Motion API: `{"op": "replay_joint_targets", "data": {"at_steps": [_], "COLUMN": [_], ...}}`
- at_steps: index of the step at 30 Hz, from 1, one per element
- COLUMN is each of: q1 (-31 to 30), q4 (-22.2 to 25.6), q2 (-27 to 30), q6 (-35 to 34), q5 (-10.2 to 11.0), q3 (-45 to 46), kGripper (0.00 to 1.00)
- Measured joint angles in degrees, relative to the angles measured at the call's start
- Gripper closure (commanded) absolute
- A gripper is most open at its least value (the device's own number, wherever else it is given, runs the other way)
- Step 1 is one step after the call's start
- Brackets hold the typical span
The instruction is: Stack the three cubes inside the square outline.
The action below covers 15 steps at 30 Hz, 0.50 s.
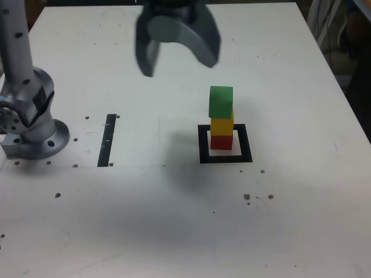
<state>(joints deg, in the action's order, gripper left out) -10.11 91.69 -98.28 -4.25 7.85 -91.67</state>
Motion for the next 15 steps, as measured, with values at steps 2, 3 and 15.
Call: {"op": "replay_joint_targets", "data": {"at_steps": [2,3,15], "q1": [0.0,0.0,-0.3], "q4": [-0.3,-0.5,-15.4], "q2": [3.2,4.6,14.5], "q6": [0.0,0.0,-0.2], "q5": [-0.1,-0.1,-1.9], "q3": [4.3,6.3,30.2], "kGripper": [0.01,0.01,0.01]}}
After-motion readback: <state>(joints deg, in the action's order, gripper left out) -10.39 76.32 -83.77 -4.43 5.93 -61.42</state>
